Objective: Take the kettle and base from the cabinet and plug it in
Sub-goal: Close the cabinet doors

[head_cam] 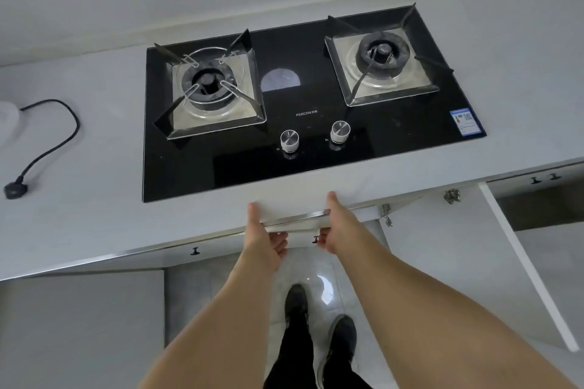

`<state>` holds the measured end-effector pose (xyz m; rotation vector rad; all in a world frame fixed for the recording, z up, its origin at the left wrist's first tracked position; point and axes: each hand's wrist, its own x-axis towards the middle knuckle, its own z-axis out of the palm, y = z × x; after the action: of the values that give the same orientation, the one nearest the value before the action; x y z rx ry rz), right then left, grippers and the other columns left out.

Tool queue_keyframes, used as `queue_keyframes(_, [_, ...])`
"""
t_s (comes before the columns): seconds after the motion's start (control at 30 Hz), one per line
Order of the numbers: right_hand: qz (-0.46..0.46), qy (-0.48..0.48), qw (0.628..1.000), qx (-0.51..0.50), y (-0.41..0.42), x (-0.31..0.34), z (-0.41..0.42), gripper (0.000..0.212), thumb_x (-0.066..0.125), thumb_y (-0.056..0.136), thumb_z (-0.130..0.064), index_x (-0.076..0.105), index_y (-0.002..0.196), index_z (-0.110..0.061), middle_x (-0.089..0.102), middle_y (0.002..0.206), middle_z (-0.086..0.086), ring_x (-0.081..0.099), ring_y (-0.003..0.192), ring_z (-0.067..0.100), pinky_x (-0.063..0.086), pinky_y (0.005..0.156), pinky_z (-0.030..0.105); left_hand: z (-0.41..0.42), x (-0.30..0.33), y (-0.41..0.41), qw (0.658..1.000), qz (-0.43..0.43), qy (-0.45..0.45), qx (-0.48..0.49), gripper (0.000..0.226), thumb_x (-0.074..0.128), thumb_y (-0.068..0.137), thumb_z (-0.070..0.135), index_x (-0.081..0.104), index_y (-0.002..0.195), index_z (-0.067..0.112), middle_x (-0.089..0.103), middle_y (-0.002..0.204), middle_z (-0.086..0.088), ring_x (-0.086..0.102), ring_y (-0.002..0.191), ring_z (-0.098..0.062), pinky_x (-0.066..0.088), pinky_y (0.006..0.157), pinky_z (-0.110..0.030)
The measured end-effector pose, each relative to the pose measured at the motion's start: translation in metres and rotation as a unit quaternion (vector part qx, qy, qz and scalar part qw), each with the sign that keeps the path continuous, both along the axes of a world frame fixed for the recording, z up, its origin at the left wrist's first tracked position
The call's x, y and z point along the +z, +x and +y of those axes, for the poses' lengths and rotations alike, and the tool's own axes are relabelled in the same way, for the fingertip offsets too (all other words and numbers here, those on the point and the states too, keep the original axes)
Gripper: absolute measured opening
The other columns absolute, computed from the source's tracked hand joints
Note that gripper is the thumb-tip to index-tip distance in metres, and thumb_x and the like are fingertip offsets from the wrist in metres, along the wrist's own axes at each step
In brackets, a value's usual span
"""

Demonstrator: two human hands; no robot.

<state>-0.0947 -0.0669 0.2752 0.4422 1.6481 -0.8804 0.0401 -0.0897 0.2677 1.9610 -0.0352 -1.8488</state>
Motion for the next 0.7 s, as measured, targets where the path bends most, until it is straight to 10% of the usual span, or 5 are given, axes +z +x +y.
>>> queue_keyframes(0.37, [0.024,-0.029,0.996,-0.082,0.011,-0.012,-0.009,0.066,0.055,0.083,-0.064,0.058,0.116,-0.007,0.060,0.095,0.006,0.058,0.094,0.025,0.050,0.096,0.038,0.004,-0.016,0.000,0.996,0.073,-0.036,0.036,0.076,0.050,0.074,0.079,0.050,0.121,0.020,0.066,0.109,-0.003,0.059,0.103,-0.020,0.037,0.101,-0.049])
queue_keyframes(0.7, [0.001,-0.047,0.994,0.101,-0.061,0.045,0.026,0.039,0.043,0.096,-0.041,0.054,0.115,-0.009,0.061,0.113,0.016,0.058,0.102,0.027,0.043,0.092,0.038,0.002,0.032,-0.044,0.999,-0.013,0.030,0.041,0.072,0.041,0.083,0.071,0.054,0.123,0.012,0.058,0.114,-0.008,0.054,0.113,-0.033,0.033,0.103,-0.055])
